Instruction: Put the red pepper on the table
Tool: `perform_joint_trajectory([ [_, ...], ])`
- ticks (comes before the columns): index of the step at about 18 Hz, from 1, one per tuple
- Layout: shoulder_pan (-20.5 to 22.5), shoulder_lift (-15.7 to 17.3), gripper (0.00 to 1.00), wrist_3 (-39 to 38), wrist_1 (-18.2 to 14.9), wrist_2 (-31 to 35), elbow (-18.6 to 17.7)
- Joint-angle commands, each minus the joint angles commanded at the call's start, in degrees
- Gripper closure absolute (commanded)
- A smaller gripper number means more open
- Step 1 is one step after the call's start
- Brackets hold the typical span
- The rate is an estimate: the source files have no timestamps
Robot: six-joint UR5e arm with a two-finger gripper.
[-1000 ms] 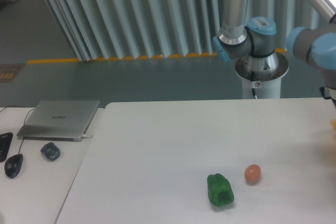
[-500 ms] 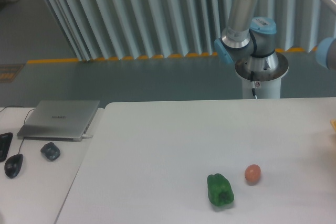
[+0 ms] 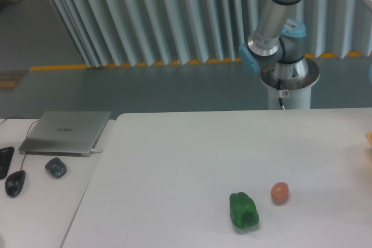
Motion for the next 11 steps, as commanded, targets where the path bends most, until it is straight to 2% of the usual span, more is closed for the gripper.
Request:
perform_joint_trajectory([
  [6, 0.8, -2.1, 0.0, -0.2, 0.1, -0.2, 3.3],
  [11, 0.4, -3.3, 0.0, -0.8, 0.7, -0.4, 3.4],
])
